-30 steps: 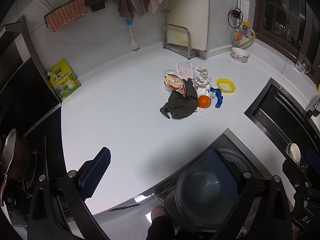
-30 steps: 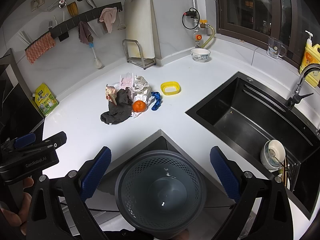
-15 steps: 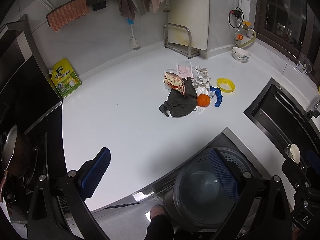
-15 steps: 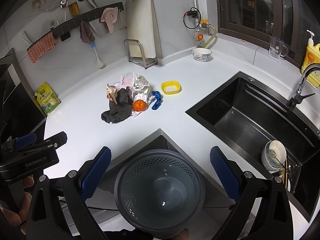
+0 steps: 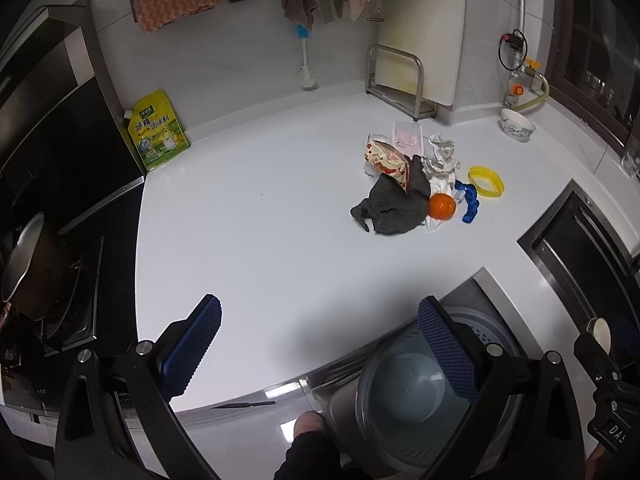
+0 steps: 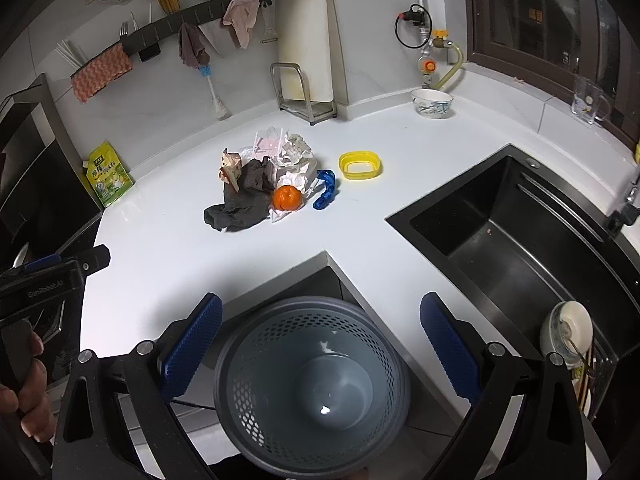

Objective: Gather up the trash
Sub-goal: 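Reach both grippers to the trash pile and grasp the orange ball with the right gripper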

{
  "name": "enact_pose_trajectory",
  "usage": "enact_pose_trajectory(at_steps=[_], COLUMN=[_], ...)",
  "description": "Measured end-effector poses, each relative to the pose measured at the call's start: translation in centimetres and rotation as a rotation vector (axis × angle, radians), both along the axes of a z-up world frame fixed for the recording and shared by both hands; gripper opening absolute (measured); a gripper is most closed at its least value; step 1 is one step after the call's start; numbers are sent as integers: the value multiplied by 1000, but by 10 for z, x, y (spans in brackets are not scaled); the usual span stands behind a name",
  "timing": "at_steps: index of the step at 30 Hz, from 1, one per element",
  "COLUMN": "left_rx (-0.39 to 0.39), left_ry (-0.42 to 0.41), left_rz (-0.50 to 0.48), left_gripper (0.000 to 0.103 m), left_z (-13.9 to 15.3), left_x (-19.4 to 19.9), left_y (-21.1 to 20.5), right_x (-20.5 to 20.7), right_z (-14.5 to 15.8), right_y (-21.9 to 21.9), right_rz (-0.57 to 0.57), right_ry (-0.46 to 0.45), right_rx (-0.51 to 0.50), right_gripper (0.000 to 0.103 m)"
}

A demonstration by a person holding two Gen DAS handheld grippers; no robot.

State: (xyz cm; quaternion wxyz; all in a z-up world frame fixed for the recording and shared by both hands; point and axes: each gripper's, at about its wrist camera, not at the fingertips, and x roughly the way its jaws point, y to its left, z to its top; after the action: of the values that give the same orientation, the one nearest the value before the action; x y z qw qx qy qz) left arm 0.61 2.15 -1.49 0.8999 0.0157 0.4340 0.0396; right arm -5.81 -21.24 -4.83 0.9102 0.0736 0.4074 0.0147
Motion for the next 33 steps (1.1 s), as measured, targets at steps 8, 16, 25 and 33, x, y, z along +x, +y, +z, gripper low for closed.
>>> enact_pose_trajectory(at_steps=[8,16,25,33], left_rx=[19,21,0,-6], left_ry=[-33,-15,-24,-9], left_rz=[-18,-107,-192,-242], left_gripper=[97,97,97,97], left_z=[-9,-37,-67,-79], left_x=[51,119,166,184], left_y=[10,14,10,2], right_x=[50,118,192,228], right_z=[-10,-35,-77,-102], right_y=[12,26,38,39], right_rz=[-12,-69,-55,-85], right_ry=[-19,-5,25,56], right_rx=[-19,-65,-102,-123], right_gripper=[95,95,94,94])
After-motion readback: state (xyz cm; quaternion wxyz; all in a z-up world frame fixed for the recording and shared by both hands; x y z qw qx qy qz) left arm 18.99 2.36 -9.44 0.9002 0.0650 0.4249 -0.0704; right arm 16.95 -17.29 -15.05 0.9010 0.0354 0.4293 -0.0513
